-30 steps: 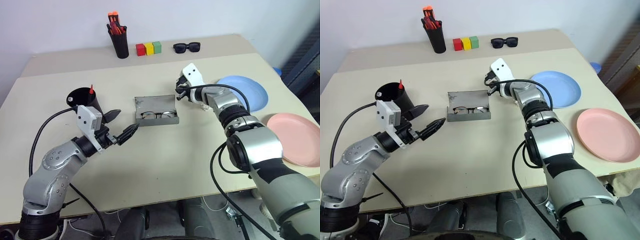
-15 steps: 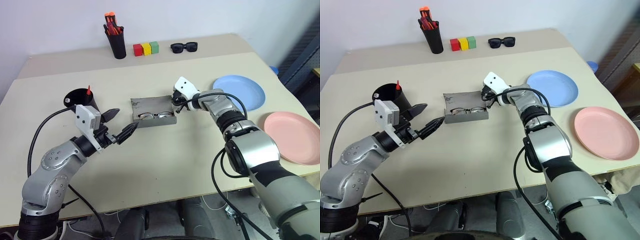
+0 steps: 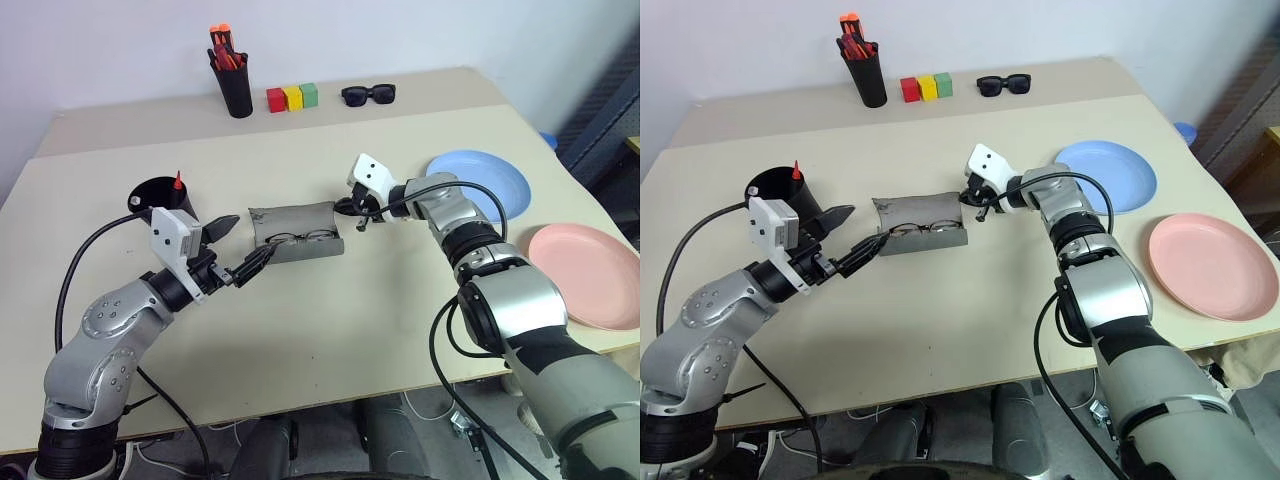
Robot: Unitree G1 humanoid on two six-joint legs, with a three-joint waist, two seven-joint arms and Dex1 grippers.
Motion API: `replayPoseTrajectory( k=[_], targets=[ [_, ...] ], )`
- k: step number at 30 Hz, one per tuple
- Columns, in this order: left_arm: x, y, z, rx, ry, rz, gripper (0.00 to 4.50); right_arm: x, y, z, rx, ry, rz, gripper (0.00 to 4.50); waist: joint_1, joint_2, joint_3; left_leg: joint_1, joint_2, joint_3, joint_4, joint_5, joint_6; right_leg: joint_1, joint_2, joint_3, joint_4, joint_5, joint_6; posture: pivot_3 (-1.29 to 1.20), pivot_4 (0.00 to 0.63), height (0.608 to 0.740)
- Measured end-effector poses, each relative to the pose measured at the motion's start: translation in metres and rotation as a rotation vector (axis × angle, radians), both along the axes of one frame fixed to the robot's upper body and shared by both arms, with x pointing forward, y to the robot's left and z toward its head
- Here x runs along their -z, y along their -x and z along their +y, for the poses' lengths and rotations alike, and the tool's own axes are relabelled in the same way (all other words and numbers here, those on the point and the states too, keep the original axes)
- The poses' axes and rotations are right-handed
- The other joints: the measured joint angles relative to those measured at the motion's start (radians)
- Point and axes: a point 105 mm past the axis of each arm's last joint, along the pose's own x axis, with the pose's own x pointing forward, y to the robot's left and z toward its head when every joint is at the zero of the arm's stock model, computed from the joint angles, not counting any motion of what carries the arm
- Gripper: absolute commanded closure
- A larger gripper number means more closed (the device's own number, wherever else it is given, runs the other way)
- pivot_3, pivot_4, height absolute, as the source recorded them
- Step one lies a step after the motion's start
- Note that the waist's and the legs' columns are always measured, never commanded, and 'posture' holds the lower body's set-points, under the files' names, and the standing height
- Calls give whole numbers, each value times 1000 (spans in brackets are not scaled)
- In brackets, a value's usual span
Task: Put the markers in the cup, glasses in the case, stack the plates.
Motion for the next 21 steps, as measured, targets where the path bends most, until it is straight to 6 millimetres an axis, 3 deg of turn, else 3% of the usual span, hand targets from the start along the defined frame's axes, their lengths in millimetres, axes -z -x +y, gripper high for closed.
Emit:
replayPoseTrajectory(
  k=[14,21],
  targets=[
    [0,0,0,-1,0,-2,0,-15,-23,-18,198,47,-177,4425,1,0,0,0,0,0,0,0,0,0,0,0,0,0,0,0,150,740],
    [0,0,0,-2,0,-1,0,-23,-22,4,180,-60,-180,4425,1,0,0,0,0,0,0,0,0,0,0,0,0,0,0,0,150,740]
  ],
)
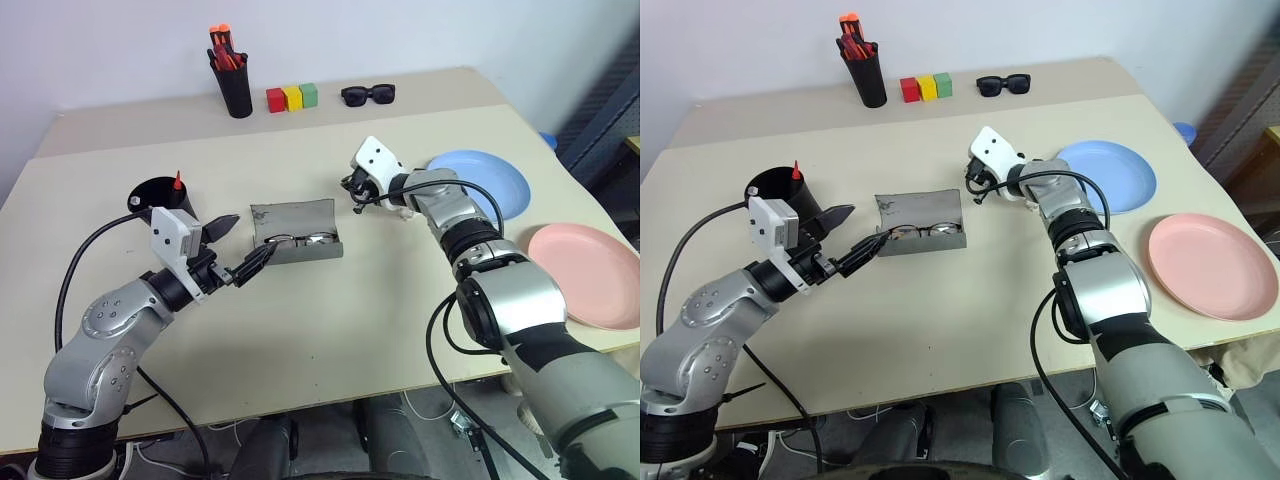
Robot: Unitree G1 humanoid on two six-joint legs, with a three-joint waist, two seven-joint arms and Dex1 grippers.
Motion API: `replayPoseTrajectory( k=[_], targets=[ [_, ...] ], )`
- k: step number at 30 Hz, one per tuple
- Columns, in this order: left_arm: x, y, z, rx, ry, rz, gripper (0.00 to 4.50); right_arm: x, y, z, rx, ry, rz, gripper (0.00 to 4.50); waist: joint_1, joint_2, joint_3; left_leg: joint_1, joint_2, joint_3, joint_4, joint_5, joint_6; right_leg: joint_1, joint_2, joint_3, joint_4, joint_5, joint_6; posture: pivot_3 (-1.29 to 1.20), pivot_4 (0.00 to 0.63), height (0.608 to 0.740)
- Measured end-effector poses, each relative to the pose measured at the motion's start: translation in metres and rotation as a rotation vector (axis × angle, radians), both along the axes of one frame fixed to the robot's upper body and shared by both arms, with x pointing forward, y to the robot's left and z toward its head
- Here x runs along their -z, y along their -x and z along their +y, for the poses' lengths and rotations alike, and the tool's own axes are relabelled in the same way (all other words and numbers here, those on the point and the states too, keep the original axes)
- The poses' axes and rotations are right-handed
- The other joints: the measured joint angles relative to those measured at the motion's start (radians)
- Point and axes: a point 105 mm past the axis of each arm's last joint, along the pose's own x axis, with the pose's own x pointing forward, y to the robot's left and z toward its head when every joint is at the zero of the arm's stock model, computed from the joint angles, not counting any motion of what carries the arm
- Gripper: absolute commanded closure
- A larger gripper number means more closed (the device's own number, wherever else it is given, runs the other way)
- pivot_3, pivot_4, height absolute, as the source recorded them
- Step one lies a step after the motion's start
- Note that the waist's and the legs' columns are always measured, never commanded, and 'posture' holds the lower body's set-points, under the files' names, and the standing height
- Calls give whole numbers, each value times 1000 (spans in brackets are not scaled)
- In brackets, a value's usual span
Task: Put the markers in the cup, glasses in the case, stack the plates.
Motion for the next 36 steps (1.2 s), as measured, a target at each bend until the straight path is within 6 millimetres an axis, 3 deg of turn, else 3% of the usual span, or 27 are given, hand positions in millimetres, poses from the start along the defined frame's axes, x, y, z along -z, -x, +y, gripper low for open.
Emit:
replayPoseTrajectory(
  k=[6,10,19,36],
  targets=[
    [1,0,0,-3,0,5,0,5,5,9,-56,34,7,4425,1,0,0,0,0,0,0,0,0,0,0,0,0,0,0,0,150,740],
    [2,1,1,-5,0,6,0,16,8,9,-77,66,31,4425,0,0,0,0,0,0,0,0,0,0,0,0,0,0,0,0,150,740],
    [2,0,1,-5,0,6,0,17,10,7,-99,100,31,4425,0,0,0,0,0,0,0,0,0,0,0,0,0,0,0,0,150,740],
    [0,0,1,-9,0,2,0,19,46,15,-442,120,102,4425,0,0,0,0,0,0,0,0,0,0,0,0,0,0,0,0,150,740]
  ],
)
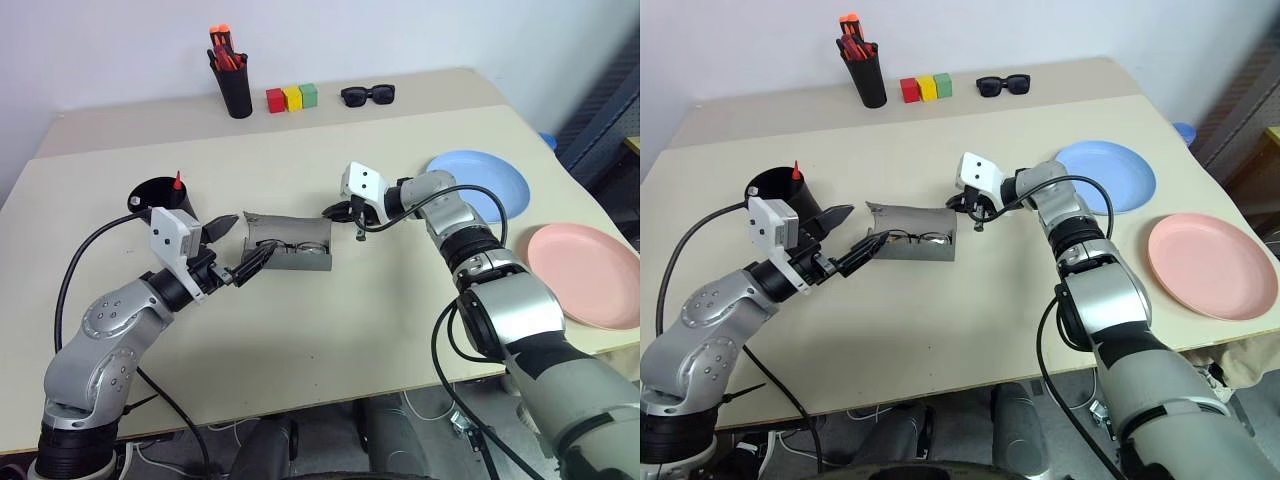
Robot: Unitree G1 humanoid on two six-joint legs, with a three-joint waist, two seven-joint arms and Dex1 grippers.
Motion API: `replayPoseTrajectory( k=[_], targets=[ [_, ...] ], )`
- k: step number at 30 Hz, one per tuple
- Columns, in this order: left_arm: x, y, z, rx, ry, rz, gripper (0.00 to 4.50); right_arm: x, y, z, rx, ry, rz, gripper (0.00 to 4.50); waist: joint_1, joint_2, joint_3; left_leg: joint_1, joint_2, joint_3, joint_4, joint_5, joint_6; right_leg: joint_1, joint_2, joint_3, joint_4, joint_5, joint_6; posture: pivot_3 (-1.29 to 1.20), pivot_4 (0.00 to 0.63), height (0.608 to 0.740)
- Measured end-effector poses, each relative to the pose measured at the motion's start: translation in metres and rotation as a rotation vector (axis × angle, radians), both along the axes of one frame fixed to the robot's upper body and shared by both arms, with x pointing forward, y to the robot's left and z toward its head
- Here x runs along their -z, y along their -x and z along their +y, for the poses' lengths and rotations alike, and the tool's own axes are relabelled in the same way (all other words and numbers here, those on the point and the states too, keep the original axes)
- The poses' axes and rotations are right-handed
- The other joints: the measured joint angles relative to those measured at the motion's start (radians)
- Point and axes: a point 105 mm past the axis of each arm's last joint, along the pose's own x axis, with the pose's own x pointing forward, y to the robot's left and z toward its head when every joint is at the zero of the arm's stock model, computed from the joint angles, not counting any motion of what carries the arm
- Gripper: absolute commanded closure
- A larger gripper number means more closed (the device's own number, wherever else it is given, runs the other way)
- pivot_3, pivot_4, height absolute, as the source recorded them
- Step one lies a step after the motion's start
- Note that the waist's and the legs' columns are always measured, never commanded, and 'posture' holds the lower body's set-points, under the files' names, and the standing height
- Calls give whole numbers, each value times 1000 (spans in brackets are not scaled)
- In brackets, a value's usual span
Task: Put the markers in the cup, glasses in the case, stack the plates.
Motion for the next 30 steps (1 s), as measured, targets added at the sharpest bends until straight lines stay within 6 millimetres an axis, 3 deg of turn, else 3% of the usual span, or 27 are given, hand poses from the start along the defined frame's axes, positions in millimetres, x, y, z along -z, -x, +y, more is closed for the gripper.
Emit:
replayPoseTrajectory(
  k=[6,11,16,20,25,28,30],
  targets=[
    [0,0,0,0,0,0,0,-2,10,2,-86,19,-15,4425,1,0,0,0,0,0,0,0,0,0,0,0,0,0,0,0,150,740],
    [0,0,0,0,0,-1,0,13,25,4,-160,30,13,4425,1,0,0,0,0,0,1,0,0,0,0,0,0,0,0,0,150,740],
    [0,0,0,0,1,-1,0,9,28,8,-166,29,-1,4425,3,0,0,0,0,0,1,0,-1,0,0,0,1,0,0,0,150,740],
    [0,0,0,1,3,1,0,9,18,1,-43,-32,25,4425,5,0,0,0,0,0,1,0,-1,0,0,0,1,1,-1,0,150,740],
    [-1,-1,1,1,14,2,0,-34,-10,-35,281,-305,61,4425,24,0,0,-1,0,-1,2,0,-1,0,0,0,1,1,-1,0,150,740],
    [-3,-7,5,-5,13,-2,0,-69,-4,-54,372,-478,79,3622,30,0,0,-1,0,-1,2,0,-1,0,0,-1,0,1,-1,0,150,740],
    [-5,-9,6,4,-1,-13,0,-73,3,-64,427,-563,132,2713,33,-1,-1,-1,0,-1,3,0,0,1,0,-1,0,1,-1,0,150,740]
  ],
)
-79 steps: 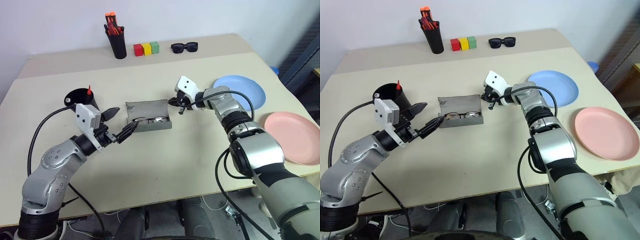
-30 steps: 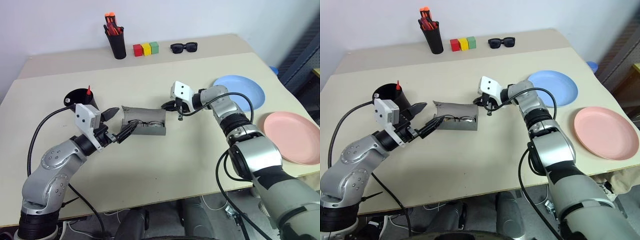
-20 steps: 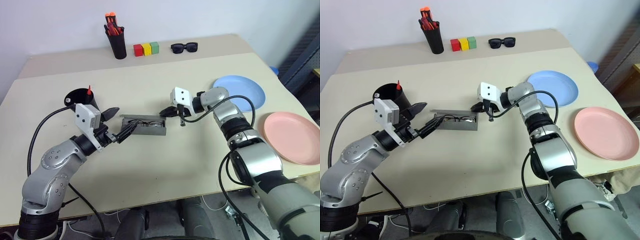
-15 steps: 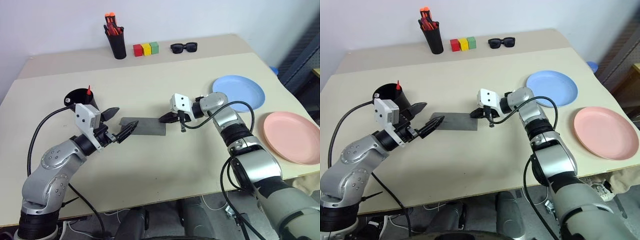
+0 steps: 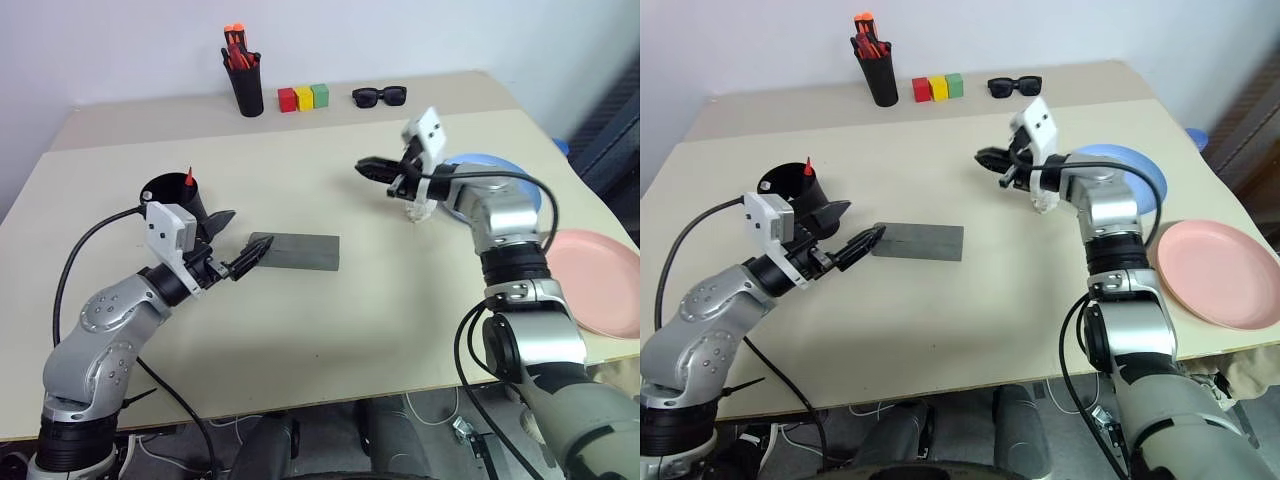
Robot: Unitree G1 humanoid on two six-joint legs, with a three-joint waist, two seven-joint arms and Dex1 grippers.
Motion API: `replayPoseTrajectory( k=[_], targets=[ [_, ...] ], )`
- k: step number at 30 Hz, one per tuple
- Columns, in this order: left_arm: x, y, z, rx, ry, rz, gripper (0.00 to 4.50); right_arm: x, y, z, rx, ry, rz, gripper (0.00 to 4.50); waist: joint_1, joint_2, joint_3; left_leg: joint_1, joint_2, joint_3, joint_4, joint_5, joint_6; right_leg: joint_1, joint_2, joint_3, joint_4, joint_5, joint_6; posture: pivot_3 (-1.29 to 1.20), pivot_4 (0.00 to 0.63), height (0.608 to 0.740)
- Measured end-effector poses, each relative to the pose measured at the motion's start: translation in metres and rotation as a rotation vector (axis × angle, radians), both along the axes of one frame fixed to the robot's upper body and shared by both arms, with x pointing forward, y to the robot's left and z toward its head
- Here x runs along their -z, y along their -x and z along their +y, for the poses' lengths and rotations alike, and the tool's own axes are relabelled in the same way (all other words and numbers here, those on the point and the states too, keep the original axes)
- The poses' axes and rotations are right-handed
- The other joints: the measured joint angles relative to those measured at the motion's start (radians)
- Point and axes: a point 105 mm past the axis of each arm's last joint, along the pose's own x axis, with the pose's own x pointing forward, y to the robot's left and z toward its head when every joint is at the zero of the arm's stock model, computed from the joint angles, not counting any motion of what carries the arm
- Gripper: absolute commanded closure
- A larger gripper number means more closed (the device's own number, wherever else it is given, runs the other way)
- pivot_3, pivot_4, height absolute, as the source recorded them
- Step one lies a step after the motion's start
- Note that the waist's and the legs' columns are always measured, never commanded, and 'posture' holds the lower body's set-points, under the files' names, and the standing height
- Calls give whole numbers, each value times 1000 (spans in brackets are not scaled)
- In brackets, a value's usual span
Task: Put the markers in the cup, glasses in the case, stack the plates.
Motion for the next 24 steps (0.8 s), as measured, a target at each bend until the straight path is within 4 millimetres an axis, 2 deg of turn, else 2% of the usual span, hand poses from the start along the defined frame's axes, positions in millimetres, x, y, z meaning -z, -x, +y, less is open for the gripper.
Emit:
replayPoseTrajectory(
  k=[5,11,15,17,24],
  targets=[
    [-2,-12,-5,62,-14,-4,0,11,18,-34,141,3,74,141,15,0,0,-2,0,1,6,-1,2,1,0,0,2,0,1,0,150,740],
    [-2,-20,-11,164,-58,4,0,8,34,-80,319,122,70,35,22,0,0,-1,0,2,9,-5,9,3,0,0,1,2,1,0,150,740],
    [3,-16,-19,259,-89,30,0,26,48,-119,458,253,160,35,24,0,0,-1,-1,2,10,-5,10,3,0,0,1,2,2,0,150,740],
    [6,-13,-22,314,-116,52,0,34,62,-142,542,308,231,35,26,0,0,-1,0,2,10,-6,10,3,0,0,1,2,2,0,150,740],
    [13,-15,-17,386,-135,108,0,48,98,-196,813,310,342,35,23,0,0,0,0,3,10,-6,11,6,0,0,0,2,2,0,150,740]
  ],
)
